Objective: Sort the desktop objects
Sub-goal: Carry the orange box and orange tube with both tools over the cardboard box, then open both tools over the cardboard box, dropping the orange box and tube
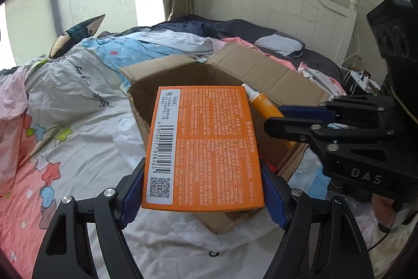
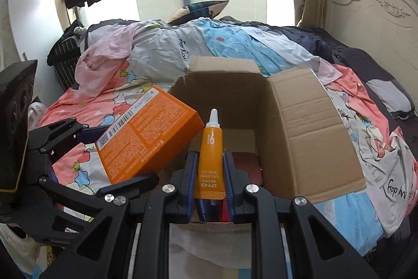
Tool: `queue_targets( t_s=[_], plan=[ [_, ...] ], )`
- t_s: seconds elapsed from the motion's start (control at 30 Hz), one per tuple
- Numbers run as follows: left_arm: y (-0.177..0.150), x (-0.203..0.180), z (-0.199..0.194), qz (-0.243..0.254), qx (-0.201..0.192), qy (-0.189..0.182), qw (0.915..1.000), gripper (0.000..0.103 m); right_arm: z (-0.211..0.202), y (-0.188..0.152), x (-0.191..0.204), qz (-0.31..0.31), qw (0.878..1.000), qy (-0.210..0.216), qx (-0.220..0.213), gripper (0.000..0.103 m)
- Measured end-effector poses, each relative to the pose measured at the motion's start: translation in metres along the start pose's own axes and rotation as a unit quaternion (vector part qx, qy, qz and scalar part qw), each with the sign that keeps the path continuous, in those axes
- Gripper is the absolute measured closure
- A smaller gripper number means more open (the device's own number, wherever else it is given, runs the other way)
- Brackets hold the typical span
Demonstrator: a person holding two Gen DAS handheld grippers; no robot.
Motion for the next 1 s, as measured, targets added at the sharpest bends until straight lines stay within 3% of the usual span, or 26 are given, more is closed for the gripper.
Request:
queue_targets(
  t_s=[0.1,0.23,0.4,0.67,0.83,0.93,1.0],
  plan=[
    [0.001,0.001,0.006,-0.002,0.004,0.003,1.0000,0.023,0.008,0.001,-0.011,0.017,1.000,-0.004,0.005,0.081],
    [0.002,0.002,0.009,-0.001,0.008,0.005,1.0000,0.023,0.009,-0.001,-0.021,0.031,0.999,-0.006,0.002,0.063],
    [0.008,-0.005,0.015,0.005,0.006,-0.001,1.0000,0.023,0.003,-0.007,-0.024,0.033,0.999,0.006,-0.003,0.062],
    [0.016,-0.022,0.030,0.017,0.008,-0.014,0.9997,0.023,-0.004,-0.014,-0.040,0.037,0.998,-0.046,-0.011,0.058],
    [0.019,-0.025,0.032,0.012,0.009,-0.006,0.9999,0.023,-0.006,-0.017,-0.047,0.042,0.998,-0.049,-0.002,0.058],
    [0.020,-0.027,0.031,0.013,0.008,0.005,0.9999,0.015,-0.006,-0.019,-0.046,0.039,0.998,-0.056,0.003,0.058],
    [0.020,-0.029,0.028,0.021,0.004,0.025,0.9995,0.000,-0.006,-0.019,-0.045,0.037,0.998,-0.060,0.005,0.058]
  ],
)
Point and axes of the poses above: each gripper's, at about its wrist camera, not at the fingertips, and z roughly the way its jaws point, x to its left, y to its top, the point moved 2 cm from there along z, roughly the way its jaws point, and after that the axes turned 1 degree about -z, right-handed, at the moved point
